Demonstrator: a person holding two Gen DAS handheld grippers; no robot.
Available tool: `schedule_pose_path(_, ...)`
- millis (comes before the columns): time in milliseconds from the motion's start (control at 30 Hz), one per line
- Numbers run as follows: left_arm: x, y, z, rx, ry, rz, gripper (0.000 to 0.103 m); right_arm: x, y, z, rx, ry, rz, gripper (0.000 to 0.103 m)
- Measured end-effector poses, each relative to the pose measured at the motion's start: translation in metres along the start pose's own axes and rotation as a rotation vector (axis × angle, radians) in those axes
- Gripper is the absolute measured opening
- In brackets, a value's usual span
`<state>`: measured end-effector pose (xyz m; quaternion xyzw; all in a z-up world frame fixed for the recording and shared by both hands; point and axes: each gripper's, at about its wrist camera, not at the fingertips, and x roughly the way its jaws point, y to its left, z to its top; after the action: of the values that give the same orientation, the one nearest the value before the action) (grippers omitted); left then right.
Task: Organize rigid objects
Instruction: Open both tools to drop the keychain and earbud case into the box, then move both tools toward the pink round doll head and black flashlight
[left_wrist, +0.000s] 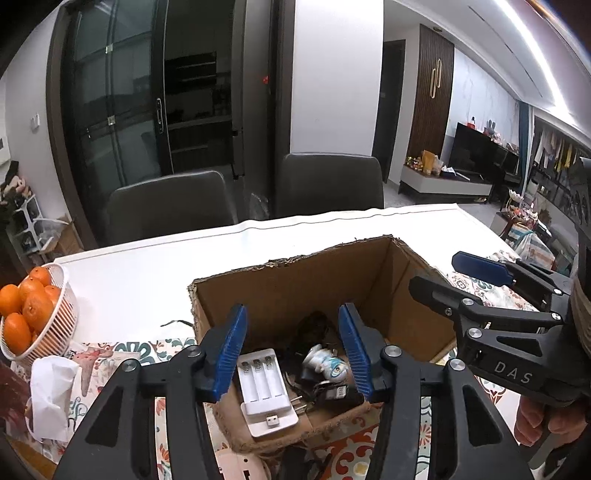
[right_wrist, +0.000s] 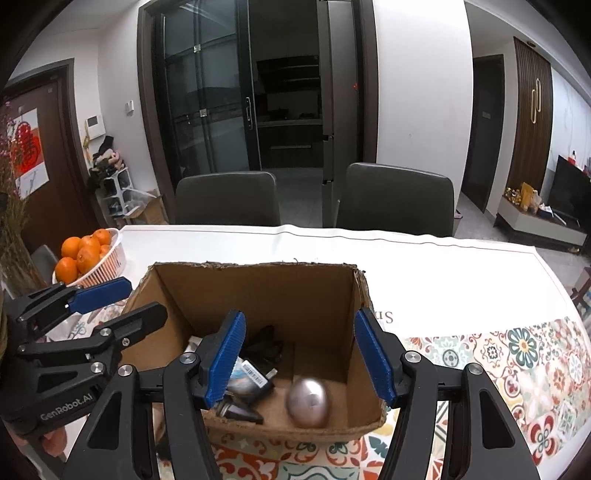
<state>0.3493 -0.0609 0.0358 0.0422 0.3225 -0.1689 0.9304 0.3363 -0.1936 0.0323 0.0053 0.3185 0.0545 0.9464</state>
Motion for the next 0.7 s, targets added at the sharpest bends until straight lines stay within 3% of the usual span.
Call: schedule_pose_path(700,-0.083,0.015,-0.044,-0.014,-0.077,0.060,0.056,-0.065,0.046,-0.027,-0.034,-0.086,0.044,0.065)
